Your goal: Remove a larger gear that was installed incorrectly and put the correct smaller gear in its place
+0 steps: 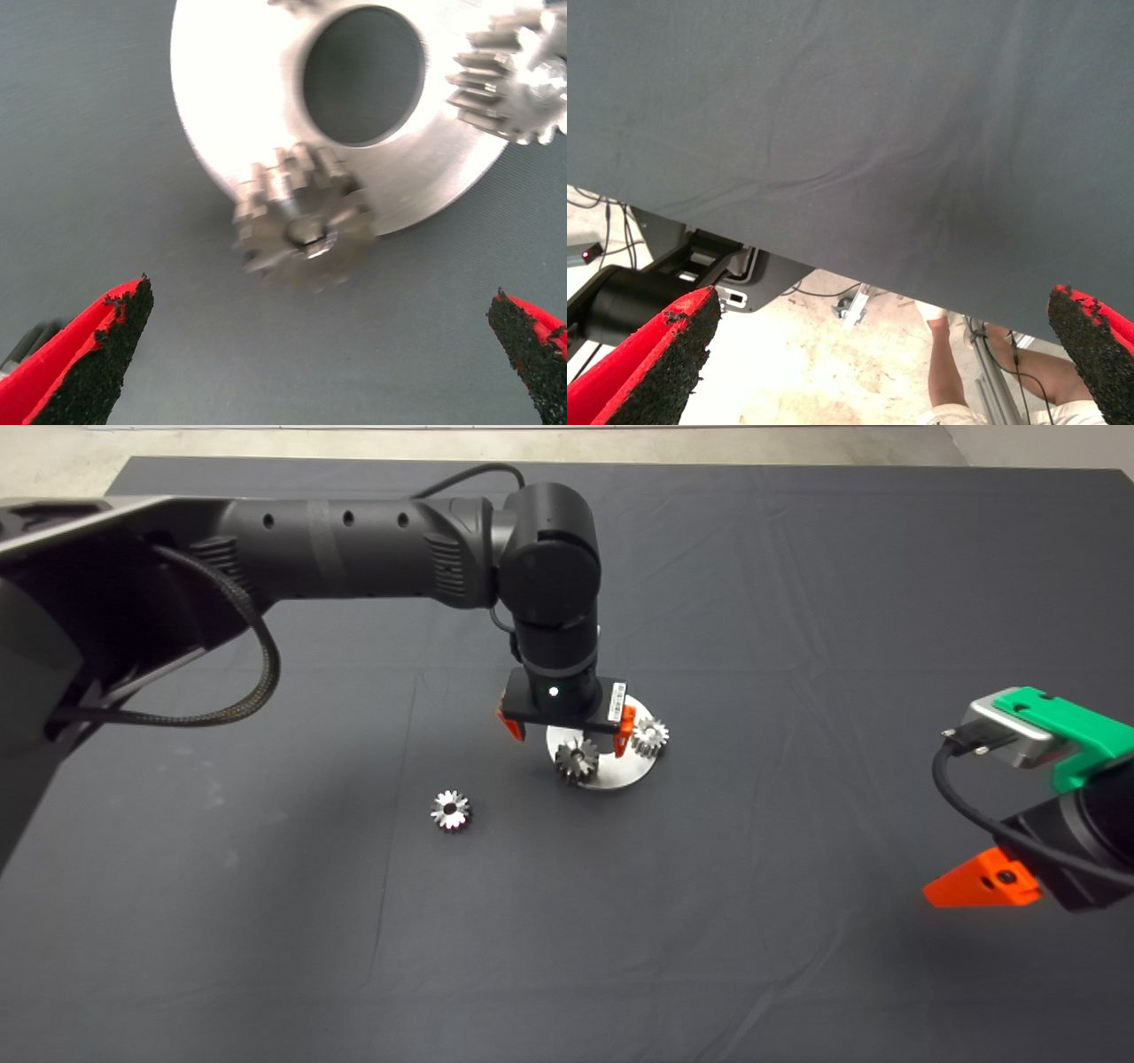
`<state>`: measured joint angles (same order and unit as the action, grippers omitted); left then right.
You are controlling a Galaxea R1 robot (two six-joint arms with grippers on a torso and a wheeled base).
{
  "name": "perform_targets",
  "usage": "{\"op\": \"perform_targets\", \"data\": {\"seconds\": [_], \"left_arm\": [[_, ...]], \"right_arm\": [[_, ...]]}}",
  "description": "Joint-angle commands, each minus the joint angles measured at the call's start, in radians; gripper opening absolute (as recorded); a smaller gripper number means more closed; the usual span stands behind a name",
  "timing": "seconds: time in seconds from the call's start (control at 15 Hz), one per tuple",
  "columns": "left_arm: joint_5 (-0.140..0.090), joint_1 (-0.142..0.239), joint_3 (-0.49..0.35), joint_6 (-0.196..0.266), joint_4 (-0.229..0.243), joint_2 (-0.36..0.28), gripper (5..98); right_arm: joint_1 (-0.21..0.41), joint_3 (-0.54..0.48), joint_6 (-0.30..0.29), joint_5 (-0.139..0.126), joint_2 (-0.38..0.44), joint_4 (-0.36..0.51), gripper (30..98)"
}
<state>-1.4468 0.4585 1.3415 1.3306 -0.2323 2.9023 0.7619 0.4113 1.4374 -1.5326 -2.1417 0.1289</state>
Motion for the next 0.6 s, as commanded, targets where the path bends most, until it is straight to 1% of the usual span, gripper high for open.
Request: {"op": "perform_targets", "data": {"seconds": [0.0, 0.2, 0.33, 0.47, 0.53], "left_arm": [[-0.006, -0.034, 0.039, -0.044, -0.003, 0.015, 97.7], [-0.006, -0.034, 0.052, -0.05, -0.002, 0.016, 97.7], [-0.009, -0.034, 0.065, -0.063, -0.003, 0.016, 97.7], [-0.009, -0.034, 0.074, -0.072, -0.004, 0.016, 97.7], [-0.006, -0.037, 0.091, -0.083, -0.004, 0.018, 97.7]], "right_arm": [[0.014, -0.004, 0.001, -0.11, -0.001, 0.037, 97.7], [0.014, -0.004, 0.001, -0.11, -0.001, 0.037, 97.7], [0.014, -0.004, 0.003, -0.11, -0.001, 0.037, 97.7], [0.014, -0.004, 0.001, -0.11, -0.001, 0.037, 97.7], [0.014, -0.004, 0.001, -0.11, -0.001, 0.037, 97.7]]}}
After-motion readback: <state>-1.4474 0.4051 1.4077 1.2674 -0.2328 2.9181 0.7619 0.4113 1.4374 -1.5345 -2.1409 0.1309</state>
